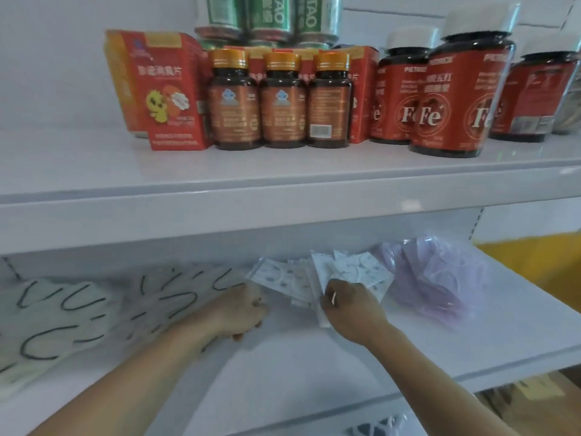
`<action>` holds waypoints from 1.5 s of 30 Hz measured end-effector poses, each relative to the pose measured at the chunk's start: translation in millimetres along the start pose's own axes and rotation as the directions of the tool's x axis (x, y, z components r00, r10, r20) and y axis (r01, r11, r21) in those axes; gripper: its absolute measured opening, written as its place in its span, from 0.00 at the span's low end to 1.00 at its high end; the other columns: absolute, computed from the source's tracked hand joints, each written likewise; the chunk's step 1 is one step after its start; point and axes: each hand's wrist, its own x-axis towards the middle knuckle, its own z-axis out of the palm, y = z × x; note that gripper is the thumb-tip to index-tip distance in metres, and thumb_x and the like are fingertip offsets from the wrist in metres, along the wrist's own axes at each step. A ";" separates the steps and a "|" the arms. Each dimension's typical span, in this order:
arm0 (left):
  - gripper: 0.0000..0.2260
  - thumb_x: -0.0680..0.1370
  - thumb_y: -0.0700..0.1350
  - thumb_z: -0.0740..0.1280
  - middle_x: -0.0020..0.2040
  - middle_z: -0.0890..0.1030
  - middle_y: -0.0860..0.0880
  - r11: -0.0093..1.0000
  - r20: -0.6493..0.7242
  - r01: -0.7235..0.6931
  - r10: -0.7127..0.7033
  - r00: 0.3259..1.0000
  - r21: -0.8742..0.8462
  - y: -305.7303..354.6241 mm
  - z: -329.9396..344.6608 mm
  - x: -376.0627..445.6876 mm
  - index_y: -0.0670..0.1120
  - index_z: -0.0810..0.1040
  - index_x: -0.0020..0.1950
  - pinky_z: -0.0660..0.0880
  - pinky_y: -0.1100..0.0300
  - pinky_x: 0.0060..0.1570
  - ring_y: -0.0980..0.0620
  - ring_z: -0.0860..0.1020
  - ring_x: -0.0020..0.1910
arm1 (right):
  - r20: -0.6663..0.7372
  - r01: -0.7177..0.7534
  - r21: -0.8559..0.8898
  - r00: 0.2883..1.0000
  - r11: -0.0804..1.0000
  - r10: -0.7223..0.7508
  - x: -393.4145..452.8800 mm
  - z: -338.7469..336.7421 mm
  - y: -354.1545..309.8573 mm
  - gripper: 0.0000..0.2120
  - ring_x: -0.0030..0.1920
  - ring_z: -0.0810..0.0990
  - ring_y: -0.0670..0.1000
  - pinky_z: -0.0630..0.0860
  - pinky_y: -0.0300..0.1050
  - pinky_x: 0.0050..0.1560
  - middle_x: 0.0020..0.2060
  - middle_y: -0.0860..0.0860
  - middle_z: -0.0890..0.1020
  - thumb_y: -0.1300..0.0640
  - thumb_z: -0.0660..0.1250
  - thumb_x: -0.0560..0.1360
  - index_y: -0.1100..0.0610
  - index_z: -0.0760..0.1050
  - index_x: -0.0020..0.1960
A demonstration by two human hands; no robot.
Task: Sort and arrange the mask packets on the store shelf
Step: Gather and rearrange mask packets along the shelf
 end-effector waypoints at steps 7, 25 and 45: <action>0.13 0.78 0.50 0.60 0.33 0.76 0.47 0.940 -0.290 0.084 0.017 0.957 0.331 -118.5 -57.8 -89.3 0.46 0.74 0.36 0.70 0.56 0.32 0.46 0.75 0.33 | 0.064 0.342 0.061 0.936 0.938 -0.345 -6.1 53.9 -129.6 0.15 0.66 0.71 0.52 0.68 0.46 0.66 0.62 0.47 0.76 0.48 0.64 0.81 0.48 0.72 0.67; 0.20 0.84 0.52 0.60 0.68 0.71 0.57 0.924 -0.769 0.352 -0.334 0.545 -0.152 -513.8 -171.7 -433.2 0.54 0.65 0.75 0.69 0.62 0.58 0.58 0.72 0.58 | 0.153 0.658 0.287 0.686 0.696 -0.712 -127.8 247.1 -561.2 0.25 0.72 0.62 0.49 0.62 0.41 0.71 0.71 0.45 0.67 0.49 0.65 0.80 0.45 0.64 0.75; 0.15 0.83 0.49 0.63 0.64 0.74 0.60 0.872 -0.814 0.365 -0.456 0.361 -0.327 -815.2 -313.4 -509.4 0.55 0.71 0.70 0.68 0.66 0.58 0.63 0.71 0.62 | 0.265 0.688 0.441 0.513 0.576 -0.816 -103.7 424.3 -915.0 0.20 0.69 0.66 0.44 0.62 0.33 0.65 0.66 0.40 0.67 0.49 0.65 0.80 0.43 0.67 0.71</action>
